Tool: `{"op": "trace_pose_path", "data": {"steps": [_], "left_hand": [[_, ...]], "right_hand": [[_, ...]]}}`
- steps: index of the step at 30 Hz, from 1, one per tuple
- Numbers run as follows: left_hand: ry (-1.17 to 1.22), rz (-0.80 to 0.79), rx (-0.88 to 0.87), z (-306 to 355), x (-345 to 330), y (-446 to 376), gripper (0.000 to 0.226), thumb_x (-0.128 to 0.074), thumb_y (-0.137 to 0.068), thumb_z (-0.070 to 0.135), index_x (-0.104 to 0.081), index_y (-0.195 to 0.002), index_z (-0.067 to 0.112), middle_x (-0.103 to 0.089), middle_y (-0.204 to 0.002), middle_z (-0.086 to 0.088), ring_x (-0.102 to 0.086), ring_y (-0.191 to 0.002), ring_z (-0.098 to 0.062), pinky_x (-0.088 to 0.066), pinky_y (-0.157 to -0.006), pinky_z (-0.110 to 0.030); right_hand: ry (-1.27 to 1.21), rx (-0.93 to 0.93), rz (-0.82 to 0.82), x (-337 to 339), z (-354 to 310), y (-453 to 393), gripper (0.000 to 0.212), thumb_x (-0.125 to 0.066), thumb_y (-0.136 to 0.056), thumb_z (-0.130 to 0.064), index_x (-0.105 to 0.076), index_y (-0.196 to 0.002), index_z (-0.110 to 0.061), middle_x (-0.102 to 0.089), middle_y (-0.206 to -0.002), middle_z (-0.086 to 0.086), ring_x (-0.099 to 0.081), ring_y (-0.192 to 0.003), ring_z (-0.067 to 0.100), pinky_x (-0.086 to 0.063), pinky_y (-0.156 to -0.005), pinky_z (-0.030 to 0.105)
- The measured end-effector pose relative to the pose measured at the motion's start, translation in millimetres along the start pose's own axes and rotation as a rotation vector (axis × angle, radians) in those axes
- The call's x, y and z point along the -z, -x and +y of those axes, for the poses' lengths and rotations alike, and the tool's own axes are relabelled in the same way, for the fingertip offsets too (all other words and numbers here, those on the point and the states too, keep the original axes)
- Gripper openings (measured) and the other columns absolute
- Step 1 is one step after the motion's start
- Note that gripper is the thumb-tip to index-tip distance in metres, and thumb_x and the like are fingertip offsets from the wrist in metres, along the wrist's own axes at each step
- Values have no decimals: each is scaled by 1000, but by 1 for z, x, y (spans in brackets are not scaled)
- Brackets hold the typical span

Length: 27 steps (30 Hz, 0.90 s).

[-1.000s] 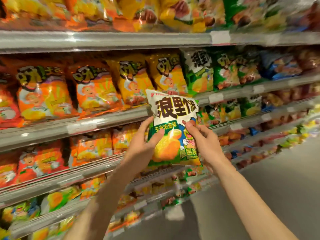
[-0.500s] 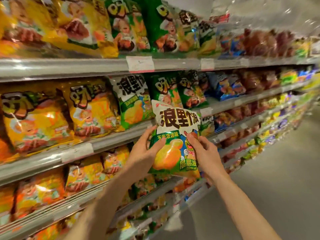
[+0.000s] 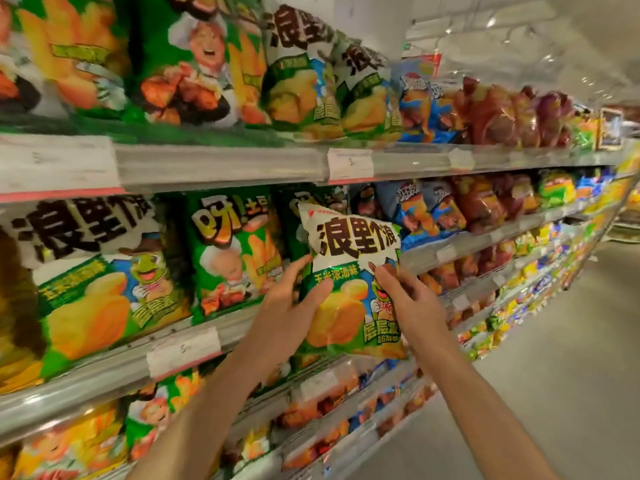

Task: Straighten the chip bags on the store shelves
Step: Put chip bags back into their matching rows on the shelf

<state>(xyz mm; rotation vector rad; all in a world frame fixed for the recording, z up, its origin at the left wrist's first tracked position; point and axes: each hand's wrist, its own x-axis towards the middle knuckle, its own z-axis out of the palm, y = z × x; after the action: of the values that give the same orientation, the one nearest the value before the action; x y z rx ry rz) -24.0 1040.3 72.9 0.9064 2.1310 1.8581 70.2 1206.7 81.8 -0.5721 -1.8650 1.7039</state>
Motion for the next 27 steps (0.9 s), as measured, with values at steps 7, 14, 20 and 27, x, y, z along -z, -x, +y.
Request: {"op": "trace_pose_path", "data": {"steps": [7,14,20,27], "left_hand": [[48,125,6,-6,-55,-56,60,-61,-81,55,-46,-137,43,-61,-125,23,-61,-112,1,-54,-97,-36],[-213,284,-41,10,-124,-107,57,-58,-89,61,-43,-141,41,-53,-130,31,-53,-122,2,-46,-106,-36],[-560,385,-24,16,-153,-138,65,-61,-91,52,-37,-148,34,-50,-134,12,-62,-92,-2,-56,-85,-36],[-983,719,-137,-10,-128,-152,48,-63,-91,42,-57,-132,18,-56,-124,-10,-52,-115,-29,-48,-94,-43]], "right_hand": [[69,52,-136,48,6,-92,28,-68,-87,-52,-71,-100,-28,-79,-90,-3,-76,-82,13,-62,-79,36],[72,76,-297,102,6,-190,29,-73,-83,-54,-72,-99,-30,-79,-97,-3,-75,-94,19,-57,-93,48],[157,151,-392,129,4,-255,19,-68,-87,-54,-68,-94,-36,-74,-97,-12,-69,-98,12,-54,-90,33],[128,225,-349,121,14,-304,26,-58,-98,-46,-62,-111,-24,-66,-95,-5,-59,-81,5,-46,-70,22]]}}
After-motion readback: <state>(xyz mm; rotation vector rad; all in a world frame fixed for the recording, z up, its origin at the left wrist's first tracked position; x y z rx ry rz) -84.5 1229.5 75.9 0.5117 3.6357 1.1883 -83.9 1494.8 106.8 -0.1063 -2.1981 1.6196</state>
